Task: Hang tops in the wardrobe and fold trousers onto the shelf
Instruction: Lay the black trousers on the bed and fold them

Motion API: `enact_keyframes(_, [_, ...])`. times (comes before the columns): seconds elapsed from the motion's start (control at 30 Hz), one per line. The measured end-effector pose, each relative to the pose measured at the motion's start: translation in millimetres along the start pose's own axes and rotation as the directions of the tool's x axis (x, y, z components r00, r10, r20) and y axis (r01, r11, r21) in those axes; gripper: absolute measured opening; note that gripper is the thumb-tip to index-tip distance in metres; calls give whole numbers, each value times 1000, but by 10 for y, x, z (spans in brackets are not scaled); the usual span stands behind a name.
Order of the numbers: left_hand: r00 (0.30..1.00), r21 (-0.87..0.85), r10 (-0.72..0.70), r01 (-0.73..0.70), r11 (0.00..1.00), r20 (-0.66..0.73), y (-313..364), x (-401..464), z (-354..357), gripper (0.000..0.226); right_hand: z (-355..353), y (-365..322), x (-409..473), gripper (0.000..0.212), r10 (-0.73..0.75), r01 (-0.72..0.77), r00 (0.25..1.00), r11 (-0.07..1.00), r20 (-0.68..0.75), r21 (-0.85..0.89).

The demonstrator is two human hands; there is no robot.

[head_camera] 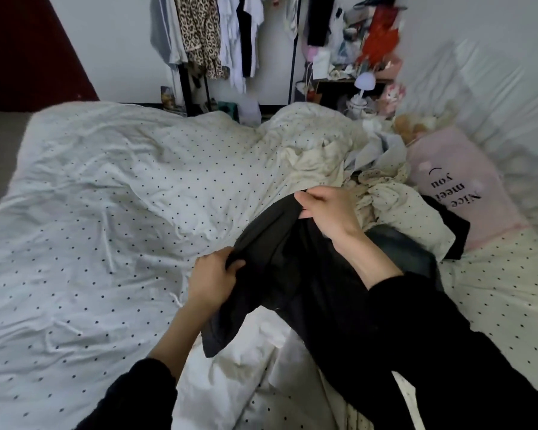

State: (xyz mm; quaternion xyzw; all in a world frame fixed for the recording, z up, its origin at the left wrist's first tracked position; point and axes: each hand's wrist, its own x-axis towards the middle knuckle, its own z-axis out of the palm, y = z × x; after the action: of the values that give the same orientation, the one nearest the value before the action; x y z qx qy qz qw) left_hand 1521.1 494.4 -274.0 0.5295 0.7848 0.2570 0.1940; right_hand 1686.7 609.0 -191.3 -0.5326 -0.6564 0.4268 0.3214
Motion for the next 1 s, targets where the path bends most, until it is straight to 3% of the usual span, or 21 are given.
enact_keyframes(0.13, [993,-42,-47,43,998,-110,-351,-81,-374,11,304,210,-52,29,135,-125,989,982,65,-142])
enact_keyframes(0.23, [986,-37,-27,21,999,-164,-503,-80,-617,12,540,116,-64,29,131,-111,985,978,110,-175])
enact_keyframes(0.4, [921,38,29,-15,999,-389,-769,-102,-1010,13,893,-263,-35,40,-141,157,987,956,81,-247])
enact_keyframes(0.47, [906,92,64,-28,995,-418,-946,-213,-937,11,997,-165,-208,43,-228,246,969,916,91,-317])
enact_keyframes(0.53, [946,187,25,37,982,-323,-1190,-450,-681,12,1198,145,-471,44,-160,270,949,855,271,-443])
enact_keyframes(0.6, [979,303,-204,200,932,-16,-1464,-805,-286,14,1448,616,-693,37,127,272,826,763,549,-587])
enact_keyframes(0.67, [871,397,-422,305,866,251,-1753,-1185,80,23,1574,1020,-847,32,398,265,633,694,664,-669])
enact_keyframes(0.73, [767,382,-518,380,843,379,-2007,-1507,342,26,1694,1257,-944,36,485,266,536,680,691,-684])
enact_keyframes(0.77, [731,357,-549,426,831,406,-2124,-1640,456,27,1777,1344,-979,38,484,269,536,679,692,-683])
enact_keyframes(0.87, [695,309,-583,494,813,420,-2319,-1734,582,31,1975,1412,-962,27,376,292,636,691,674,-661])
enact_keyframes(0.93, [713,271,-600,535,800,362,-2528,-1656,665,37,2265,1498,-828,26,249,343,707,698,662,-629])
enact_keyframes(1.0, [756,214,-601,562,799,261,-2742,-1512,732,44,2594,1584,-668,27,116,442,722,681,682,-584])
